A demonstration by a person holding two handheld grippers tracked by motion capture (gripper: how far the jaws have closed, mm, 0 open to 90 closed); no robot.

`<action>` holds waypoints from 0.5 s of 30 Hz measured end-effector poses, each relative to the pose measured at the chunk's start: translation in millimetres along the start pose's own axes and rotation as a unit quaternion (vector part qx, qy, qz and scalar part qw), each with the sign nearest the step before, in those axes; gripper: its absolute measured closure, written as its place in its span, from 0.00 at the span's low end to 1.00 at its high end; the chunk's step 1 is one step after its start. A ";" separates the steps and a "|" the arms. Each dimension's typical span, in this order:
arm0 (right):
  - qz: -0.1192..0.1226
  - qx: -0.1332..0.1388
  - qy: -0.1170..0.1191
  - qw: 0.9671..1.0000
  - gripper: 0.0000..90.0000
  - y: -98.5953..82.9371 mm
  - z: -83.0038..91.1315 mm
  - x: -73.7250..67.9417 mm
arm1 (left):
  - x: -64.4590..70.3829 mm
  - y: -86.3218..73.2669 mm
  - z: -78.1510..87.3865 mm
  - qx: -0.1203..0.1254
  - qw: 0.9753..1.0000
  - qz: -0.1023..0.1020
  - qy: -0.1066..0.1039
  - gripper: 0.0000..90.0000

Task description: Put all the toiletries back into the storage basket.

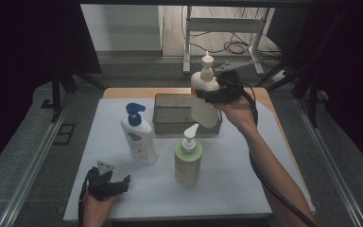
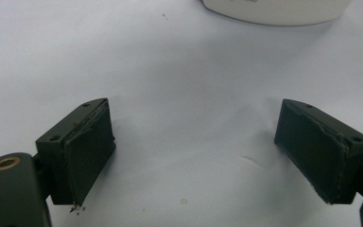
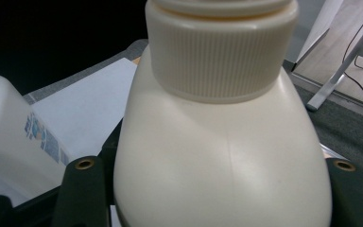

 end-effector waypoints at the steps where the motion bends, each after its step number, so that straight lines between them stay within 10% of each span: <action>1: 0.001 0.000 0.000 1.000 0.42 1.8 -2.2 -0.7 | 0.0 0.0 -0.1 0.000 1.000 0.000 0.000 0.13; 15: -0.002 0.007 -0.002 1.000 0.42 18.9 -32.9 -9.6 | 0.0 0.0 0.0 0.000 1.000 0.000 0.000 0.13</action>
Point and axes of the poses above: each handheld gripper's, and its own axes: z roughly backward along the jaws, y roughly out of its top, x roughly to its right, the point moved 2 cm from there along -z, roughly forward along the jaws, and after that the axes turned 11 degrees about -x, right-handed, at the moved point
